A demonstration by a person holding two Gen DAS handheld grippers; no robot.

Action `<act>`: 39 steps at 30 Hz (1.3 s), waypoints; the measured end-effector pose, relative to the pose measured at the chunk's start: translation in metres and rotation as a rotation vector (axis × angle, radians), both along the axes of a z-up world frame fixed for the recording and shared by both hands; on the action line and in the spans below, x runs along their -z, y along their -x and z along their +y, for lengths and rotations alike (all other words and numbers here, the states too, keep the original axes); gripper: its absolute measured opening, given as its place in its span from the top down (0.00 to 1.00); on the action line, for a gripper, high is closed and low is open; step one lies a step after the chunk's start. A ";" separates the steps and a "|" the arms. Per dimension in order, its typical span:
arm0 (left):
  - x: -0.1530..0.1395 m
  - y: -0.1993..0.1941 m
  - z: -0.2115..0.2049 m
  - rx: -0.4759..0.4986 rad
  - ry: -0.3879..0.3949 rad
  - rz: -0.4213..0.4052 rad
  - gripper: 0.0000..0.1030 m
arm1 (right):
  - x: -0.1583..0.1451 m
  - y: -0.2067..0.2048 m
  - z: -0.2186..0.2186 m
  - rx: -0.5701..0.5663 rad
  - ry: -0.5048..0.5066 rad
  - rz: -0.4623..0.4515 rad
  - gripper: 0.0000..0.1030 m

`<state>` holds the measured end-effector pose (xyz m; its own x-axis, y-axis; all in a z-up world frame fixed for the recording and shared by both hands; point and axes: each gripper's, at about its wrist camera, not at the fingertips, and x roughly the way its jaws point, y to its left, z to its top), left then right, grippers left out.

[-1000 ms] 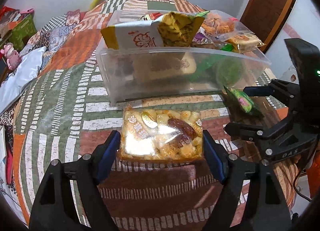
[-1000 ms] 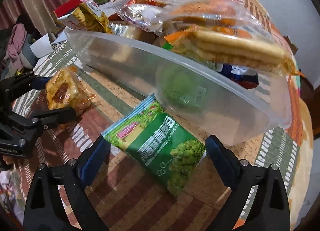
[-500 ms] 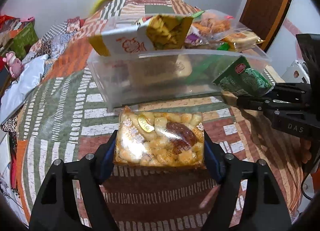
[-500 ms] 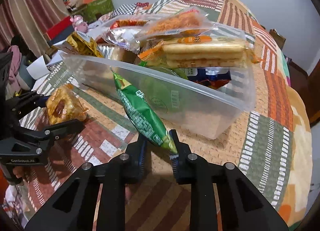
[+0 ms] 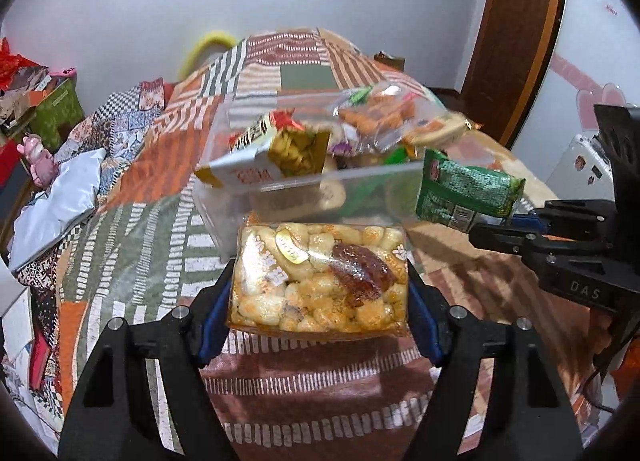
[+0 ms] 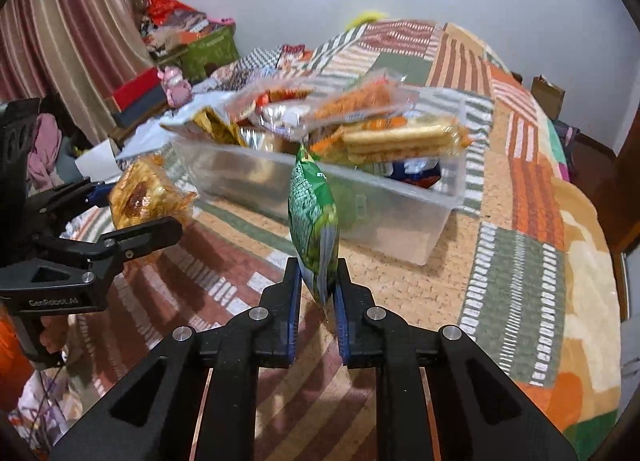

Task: Organize snacks
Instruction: 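Lift the peanut-cake pack with the left tool while the right tool grasps the green pea bag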

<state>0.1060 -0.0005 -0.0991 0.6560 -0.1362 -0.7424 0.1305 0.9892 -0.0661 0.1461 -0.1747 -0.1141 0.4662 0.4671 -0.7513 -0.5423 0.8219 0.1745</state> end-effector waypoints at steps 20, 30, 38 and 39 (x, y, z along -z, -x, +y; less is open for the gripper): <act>-0.037 0.000 0.009 -0.050 0.063 -0.074 0.28 | -0.046 0.005 -0.009 0.033 -0.135 -0.129 0.94; -0.035 -0.002 0.014 -0.062 0.076 -0.063 0.28 | -0.009 -0.001 -0.002 0.009 -0.037 0.007 0.46; -0.031 0.000 0.013 -0.056 0.073 -0.057 0.28 | 0.042 -0.004 0.025 -0.071 0.116 0.136 0.41; -0.031 0.000 0.014 -0.057 0.072 -0.058 0.28 | 0.042 0.000 0.029 -0.087 0.137 0.116 0.40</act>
